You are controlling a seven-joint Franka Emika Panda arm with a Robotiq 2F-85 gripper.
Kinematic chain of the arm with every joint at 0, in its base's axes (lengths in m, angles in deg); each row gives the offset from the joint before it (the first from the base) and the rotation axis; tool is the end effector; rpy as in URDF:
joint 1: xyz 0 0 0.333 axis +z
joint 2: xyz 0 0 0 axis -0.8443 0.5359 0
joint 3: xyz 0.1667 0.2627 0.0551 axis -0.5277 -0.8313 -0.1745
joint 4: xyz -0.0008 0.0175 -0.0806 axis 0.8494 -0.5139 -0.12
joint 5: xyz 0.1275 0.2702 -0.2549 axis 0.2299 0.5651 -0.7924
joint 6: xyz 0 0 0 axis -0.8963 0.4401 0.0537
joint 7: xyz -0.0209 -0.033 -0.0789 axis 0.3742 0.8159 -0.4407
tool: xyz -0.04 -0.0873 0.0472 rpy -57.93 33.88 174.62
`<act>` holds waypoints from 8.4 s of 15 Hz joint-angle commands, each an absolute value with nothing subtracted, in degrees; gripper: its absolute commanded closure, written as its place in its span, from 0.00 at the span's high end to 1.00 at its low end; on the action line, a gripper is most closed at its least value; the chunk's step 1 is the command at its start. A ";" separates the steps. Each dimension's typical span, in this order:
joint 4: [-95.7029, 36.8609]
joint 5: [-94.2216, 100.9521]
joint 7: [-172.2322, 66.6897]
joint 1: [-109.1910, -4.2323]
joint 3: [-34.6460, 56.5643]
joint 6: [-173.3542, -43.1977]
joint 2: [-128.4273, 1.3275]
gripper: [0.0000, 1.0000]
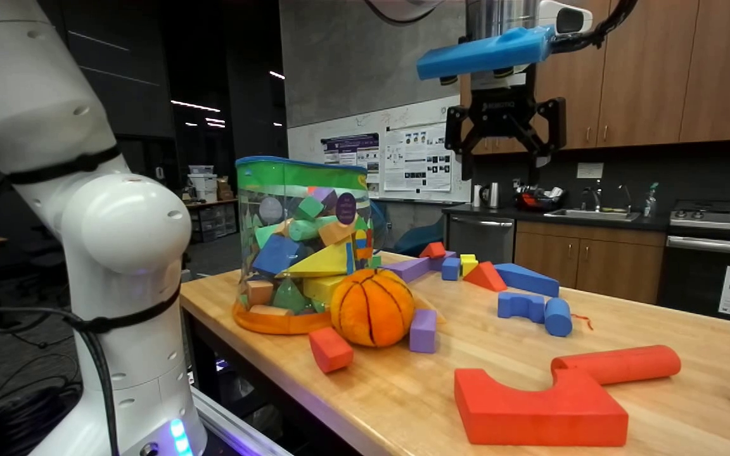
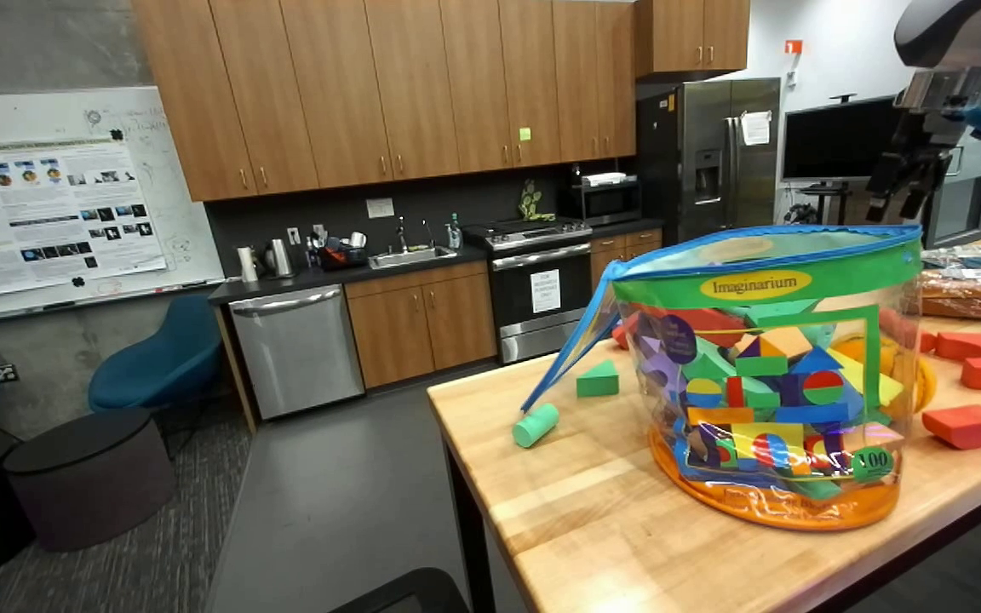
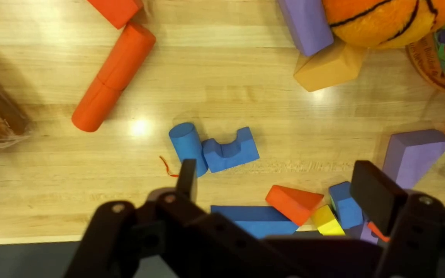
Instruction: Pick up the blue square block with a curve and place it in the blocks bag
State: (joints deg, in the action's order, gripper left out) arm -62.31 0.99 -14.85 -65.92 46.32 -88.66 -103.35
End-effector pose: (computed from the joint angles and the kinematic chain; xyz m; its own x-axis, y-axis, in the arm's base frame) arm 0.2923 -0.3742 0.5252 0.9580 -0.1939 0.2113 -0.1857 -0.9809 -0.0584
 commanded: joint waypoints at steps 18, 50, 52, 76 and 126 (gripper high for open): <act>-57.48 17.33 -32.93 -75.55 37.80 -98.91 -76.08 1.00; -54.95 22.80 -72.76 -76.99 28.16 -116.47 -63.67 1.00; -55.05 22.49 -72.89 -76.80 27.85 -116.26 -63.69 1.00; -58.70 15.59 -57.74 -78.42 28.96 -119.61 -69.02 0.06; -88.31 7.86 4.82 -49.95 20.96 -112.99 -134.25 0.06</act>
